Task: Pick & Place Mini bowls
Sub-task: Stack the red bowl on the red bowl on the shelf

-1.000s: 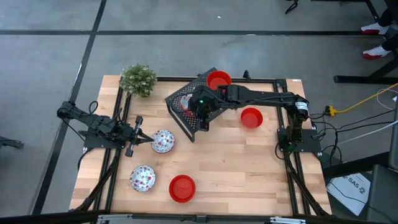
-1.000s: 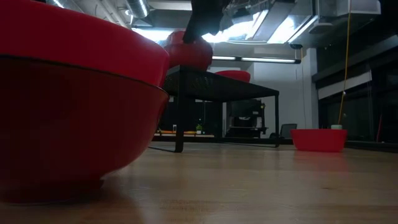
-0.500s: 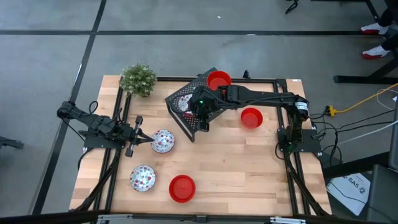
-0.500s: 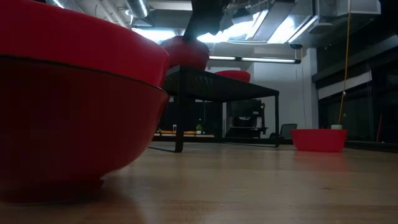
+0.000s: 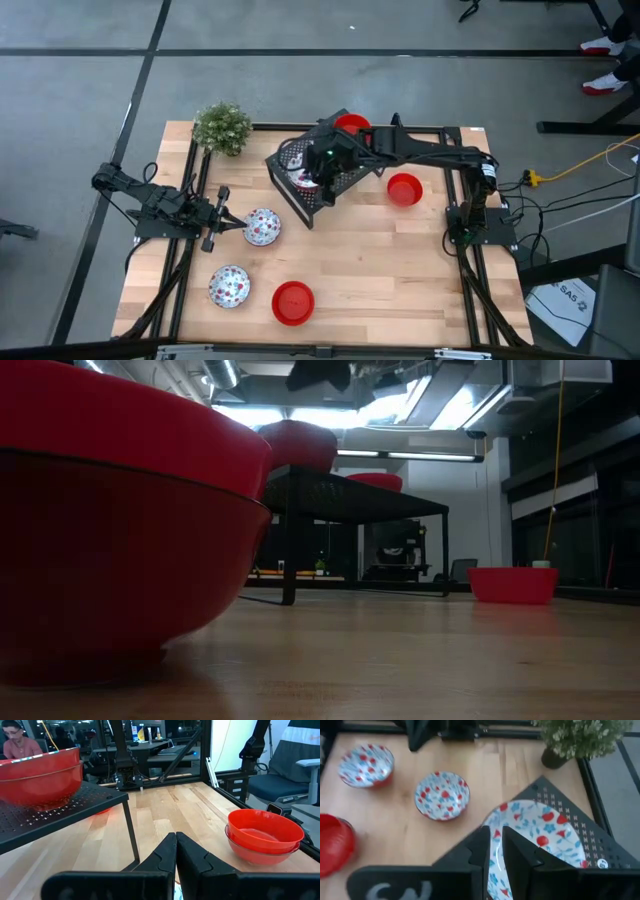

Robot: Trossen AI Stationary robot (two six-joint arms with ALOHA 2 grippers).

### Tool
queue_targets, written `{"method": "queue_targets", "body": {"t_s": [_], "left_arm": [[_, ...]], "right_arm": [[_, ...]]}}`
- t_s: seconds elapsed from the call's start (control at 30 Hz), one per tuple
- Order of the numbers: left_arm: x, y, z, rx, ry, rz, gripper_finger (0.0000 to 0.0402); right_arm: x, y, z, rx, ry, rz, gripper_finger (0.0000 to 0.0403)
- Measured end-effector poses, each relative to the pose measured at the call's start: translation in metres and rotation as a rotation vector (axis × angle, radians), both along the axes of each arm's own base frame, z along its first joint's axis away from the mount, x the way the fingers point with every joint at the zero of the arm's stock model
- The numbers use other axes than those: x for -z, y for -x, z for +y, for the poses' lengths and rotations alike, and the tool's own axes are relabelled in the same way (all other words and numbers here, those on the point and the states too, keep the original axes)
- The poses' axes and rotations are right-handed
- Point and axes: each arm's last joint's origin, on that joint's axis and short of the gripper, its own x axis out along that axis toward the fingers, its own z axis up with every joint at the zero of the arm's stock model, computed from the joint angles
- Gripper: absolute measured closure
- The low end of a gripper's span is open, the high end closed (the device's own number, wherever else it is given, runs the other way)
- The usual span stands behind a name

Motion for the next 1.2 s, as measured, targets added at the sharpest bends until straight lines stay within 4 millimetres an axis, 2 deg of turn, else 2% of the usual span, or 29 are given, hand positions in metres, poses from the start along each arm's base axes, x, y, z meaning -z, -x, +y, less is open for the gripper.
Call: {"method": "queue_targets", "body": {"t_s": [0.2,0.43,0.77,0.9,1.03,1.2], "left_arm": [[0.0,0.0,0.0,0.0,0.0,0.0,0.0398],[0.0,0.0,0.0,0.0,0.0,0.0,0.0398],[0.0,0.0,0.0,0.0,0.0,0.0,0.0398],[0.0,0.0,0.0,0.0,0.0,0.0,0.0398],[0.0,0.0,0.0,0.0,0.0,0.0,0.0398],[0.0,0.0,0.0,0.0,0.0,0.0,0.0398]], "right_arm": [[-0.017,0.009,0.002,0.013,-0.104,-0.008,0.0352],[-0.024,0.029,0.011,0.039,-0.203,0.133,0.0352],[0.004,0.046,0.044,0.038,-0.36,0.462,0.0352],[0.019,0.054,0.063,0.02,-0.346,0.613,0.0352],[0.034,0.058,0.082,-0.025,-0.328,0.681,0.0352],[0.038,0.075,0.102,-0.053,-0.27,0.712,0.0352]]}}
